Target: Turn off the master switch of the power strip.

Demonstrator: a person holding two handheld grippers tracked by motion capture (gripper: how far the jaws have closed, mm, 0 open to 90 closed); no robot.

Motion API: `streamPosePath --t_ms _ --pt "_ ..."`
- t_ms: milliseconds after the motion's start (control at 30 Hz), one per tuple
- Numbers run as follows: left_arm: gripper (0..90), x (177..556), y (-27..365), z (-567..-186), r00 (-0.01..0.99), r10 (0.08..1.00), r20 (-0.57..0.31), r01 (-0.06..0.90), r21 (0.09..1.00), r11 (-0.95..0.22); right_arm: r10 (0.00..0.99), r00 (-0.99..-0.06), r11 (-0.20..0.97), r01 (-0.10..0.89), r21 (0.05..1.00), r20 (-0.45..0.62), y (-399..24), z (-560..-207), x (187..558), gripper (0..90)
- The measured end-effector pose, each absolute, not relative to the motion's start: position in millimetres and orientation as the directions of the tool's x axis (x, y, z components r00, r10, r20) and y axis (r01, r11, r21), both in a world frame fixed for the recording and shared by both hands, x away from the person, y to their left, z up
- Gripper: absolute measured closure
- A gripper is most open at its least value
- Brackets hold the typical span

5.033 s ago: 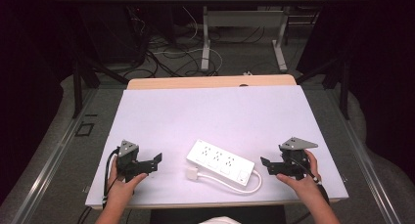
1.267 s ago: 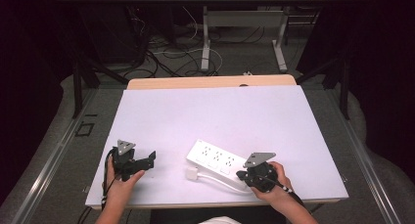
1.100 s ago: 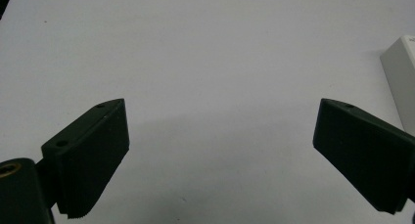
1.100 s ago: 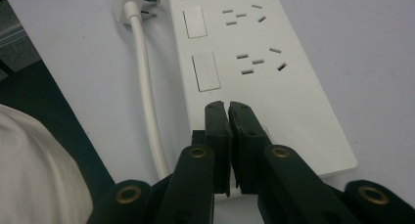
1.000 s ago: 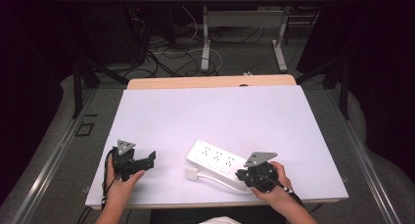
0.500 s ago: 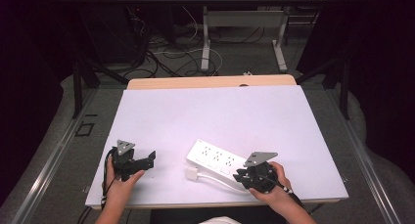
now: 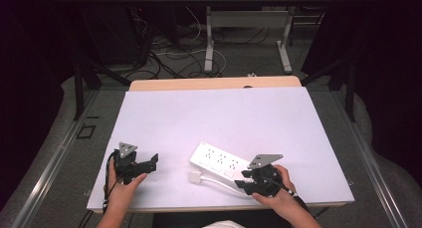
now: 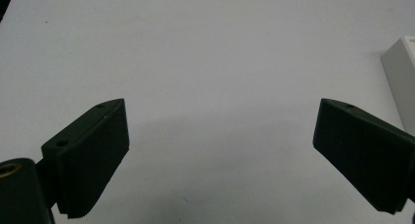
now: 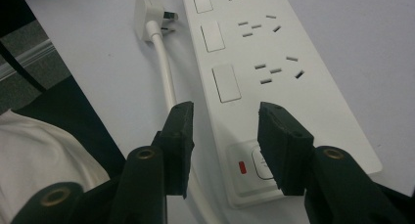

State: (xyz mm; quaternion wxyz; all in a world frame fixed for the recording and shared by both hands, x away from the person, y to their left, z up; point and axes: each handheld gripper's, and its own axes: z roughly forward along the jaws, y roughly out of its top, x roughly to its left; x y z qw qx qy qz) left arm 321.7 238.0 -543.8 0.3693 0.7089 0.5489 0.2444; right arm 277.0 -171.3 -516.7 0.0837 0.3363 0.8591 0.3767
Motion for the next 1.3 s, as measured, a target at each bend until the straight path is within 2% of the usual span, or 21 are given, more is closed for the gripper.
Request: streamPosePath --t_ms 567,833,1067,1300 --pt "6.5 321.7 238.0 -543.8 0.276 0.959 -0.061 0.596 0.794 -0.121 0.683 -0.724 0.454 0.519 0.724 0.091 -175.8 -512.0 279.0 31.5" --pt "6.5 321.7 238.4 -543.7 0.276 0.959 -0.062 0.595 0.795 -0.120 0.697 -0.711 0.447 0.533 0.719 0.094 -178.9 -510.7 280.6 30.2" --pt "6.5 321.6 238.7 -543.5 0.274 0.960 -0.060 0.595 0.794 -0.120 0.708 -0.699 0.424 0.534 0.732 0.100 -181.7 -509.1 281.3 18.3" --pt "6.5 321.6 239.1 -543.1 0.275 0.960 -0.060 0.599 0.791 -0.122 0.729 -0.679 0.403 0.525 0.750 0.085 -185.0 -505.6 281.8 14.8"
